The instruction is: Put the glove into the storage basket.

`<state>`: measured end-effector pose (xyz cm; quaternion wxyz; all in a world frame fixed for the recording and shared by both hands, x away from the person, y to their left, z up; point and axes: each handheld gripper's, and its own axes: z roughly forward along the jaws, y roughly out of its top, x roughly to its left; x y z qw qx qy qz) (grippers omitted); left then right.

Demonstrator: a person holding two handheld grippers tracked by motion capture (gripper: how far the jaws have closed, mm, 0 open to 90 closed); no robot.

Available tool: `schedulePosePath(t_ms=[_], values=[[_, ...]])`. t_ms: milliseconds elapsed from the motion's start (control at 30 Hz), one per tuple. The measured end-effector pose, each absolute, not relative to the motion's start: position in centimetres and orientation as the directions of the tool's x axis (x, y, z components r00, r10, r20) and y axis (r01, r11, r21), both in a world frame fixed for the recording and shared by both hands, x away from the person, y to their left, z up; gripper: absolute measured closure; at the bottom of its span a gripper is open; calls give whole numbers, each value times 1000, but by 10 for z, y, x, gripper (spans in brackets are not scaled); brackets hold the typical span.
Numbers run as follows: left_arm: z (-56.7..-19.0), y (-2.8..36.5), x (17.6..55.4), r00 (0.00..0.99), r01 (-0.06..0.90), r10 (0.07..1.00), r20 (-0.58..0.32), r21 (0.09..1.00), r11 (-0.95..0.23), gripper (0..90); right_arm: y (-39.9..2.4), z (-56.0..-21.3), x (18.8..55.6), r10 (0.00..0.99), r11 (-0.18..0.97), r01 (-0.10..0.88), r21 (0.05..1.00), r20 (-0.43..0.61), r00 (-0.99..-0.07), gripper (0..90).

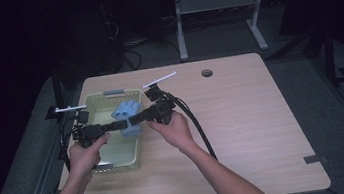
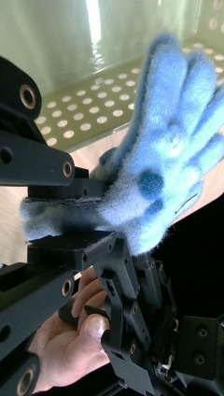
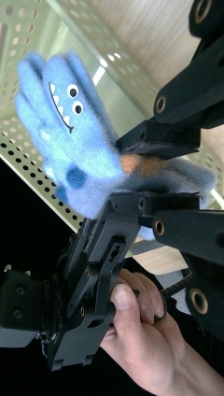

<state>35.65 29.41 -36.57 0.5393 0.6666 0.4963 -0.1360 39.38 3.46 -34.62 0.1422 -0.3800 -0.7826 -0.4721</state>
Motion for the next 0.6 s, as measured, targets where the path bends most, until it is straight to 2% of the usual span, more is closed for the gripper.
schedulePosePath(t_ms=[600], values=[[-372, 320, 357, 438, 818, 538, -720, 568, 94, 766, 62, -354, 398, 452, 261, 734, 627, 592, -667, 736]])
